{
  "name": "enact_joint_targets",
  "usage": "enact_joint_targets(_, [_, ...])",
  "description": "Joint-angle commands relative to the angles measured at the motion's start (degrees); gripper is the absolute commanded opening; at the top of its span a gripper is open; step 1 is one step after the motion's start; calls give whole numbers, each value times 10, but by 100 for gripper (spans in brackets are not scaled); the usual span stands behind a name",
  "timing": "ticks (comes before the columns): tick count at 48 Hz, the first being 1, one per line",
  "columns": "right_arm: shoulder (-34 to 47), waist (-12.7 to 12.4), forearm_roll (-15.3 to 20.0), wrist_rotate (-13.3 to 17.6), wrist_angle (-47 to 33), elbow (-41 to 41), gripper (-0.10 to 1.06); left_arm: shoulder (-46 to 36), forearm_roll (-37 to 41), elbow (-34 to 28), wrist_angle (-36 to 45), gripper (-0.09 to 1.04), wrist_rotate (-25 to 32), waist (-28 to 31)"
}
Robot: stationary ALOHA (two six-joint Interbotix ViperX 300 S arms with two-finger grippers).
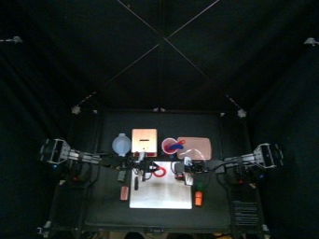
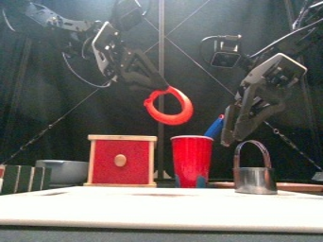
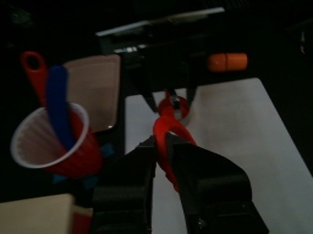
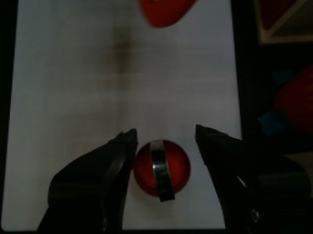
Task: Get the cutter from the drawer then cut the dough then place the extra dough in the bowl
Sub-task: Place the extra dough in the bowl
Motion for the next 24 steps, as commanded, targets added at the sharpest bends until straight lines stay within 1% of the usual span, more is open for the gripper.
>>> enact_joint_targets(1, [-3, -11, -17, 0, -44, -27, 88, -58, 3, 26, -7, 59, 2, 37])
enact_joint_targets(7, [8, -19, -28, 0, -97, -34, 88, -111, 9, 72, -22, 59, 4, 87])
enact_joint_targets(13, [28, -28, -26, 0, -156, -37, 88, -185, 9, 121, -45, 59, 4, 129])
enact_joint_targets(18, [54, -27, -26, 1, -209, -42, 88, -245, 5, 162, -46, 59, 2, 161])
enact_joint_targets(24, [83, -24, -29, 0, -236, -64, 88, -308, -4, 219, -39, 59, 0, 195])
